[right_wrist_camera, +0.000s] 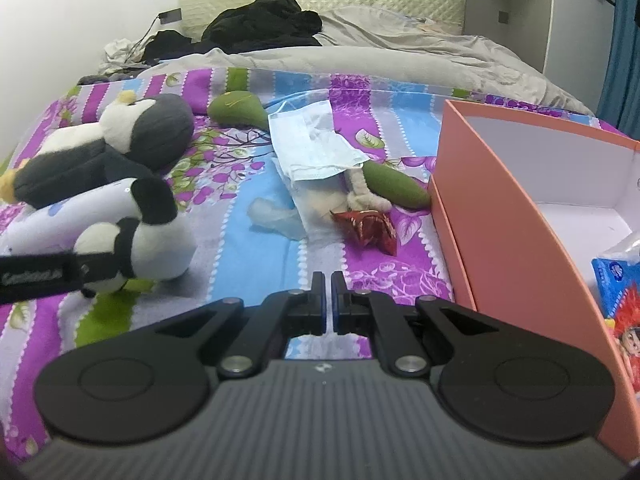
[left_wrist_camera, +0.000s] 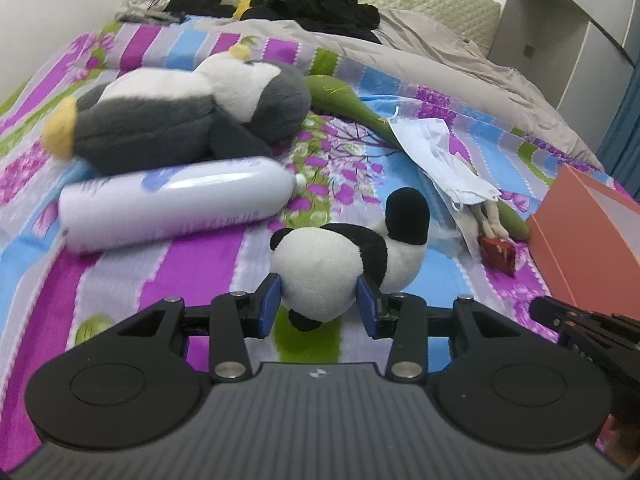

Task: Organize soft objects
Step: 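Grasp the small panda plush with the left tool while the right tool grasps the red foil packet, then lift the panda plush with the left tool while the right tool lifts the red packet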

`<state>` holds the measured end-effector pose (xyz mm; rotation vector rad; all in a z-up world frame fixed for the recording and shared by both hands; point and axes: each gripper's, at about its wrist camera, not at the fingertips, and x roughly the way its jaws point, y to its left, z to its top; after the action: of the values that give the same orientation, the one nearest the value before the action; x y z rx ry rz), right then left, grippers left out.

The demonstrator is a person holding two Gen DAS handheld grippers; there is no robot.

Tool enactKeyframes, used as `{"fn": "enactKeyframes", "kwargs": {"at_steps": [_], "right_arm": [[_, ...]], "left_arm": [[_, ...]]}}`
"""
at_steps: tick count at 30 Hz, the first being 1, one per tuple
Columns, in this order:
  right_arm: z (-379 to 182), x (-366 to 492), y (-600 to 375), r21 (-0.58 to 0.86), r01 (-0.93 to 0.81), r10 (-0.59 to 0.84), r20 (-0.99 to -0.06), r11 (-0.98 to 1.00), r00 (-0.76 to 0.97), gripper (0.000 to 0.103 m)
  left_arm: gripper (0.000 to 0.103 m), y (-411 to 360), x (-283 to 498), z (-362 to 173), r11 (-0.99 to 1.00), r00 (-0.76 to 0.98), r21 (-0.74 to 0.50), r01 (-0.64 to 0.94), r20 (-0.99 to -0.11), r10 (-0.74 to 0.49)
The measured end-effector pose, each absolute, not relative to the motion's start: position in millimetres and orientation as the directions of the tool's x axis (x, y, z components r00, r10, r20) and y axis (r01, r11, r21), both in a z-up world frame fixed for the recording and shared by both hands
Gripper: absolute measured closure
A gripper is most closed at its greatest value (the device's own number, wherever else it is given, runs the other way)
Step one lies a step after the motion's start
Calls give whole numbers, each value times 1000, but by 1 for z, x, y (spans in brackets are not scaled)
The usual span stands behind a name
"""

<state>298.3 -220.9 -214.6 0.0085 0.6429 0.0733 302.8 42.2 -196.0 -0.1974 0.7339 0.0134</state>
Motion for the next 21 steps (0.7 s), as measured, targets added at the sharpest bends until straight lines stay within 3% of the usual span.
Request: {"fn": "enactKeyframes", "kwargs": {"at_steps": [5, 6, 7, 9, 15, 21], "right_arm": [[-215, 306, -224, 7, -35, 33, -577, 999, 816, 93], [-216, 309, -225, -5, -30, 22, -576, 1000, 817, 84], [-217, 315, -225, -15, -22, 9, -575, 1000, 818, 69], [-219, 324, -228, -19, -15, 2, -560, 1000, 828, 58], [-232, 359, -228, -77, -2, -42, -556, 997, 830, 58], [-253, 388, -227, -98, -4, -55, -584, 995, 810, 58]], "left_arm": [[56, 49, 281, -199, 970, 727, -223, -92, -681, -87], [56, 50, 279, -201, 969, 723, -230, -90, -685, -95], [56, 50, 278, -203, 968, 718, -234, -89, -689, -100], [54, 51, 279, -206, 967, 711, -239, -85, -695, -109], [31, 56, 286, -212, 962, 713, -253, -99, -693, -108], [28, 59, 296, -219, 961, 714, -264, -87, -689, -124]]}}
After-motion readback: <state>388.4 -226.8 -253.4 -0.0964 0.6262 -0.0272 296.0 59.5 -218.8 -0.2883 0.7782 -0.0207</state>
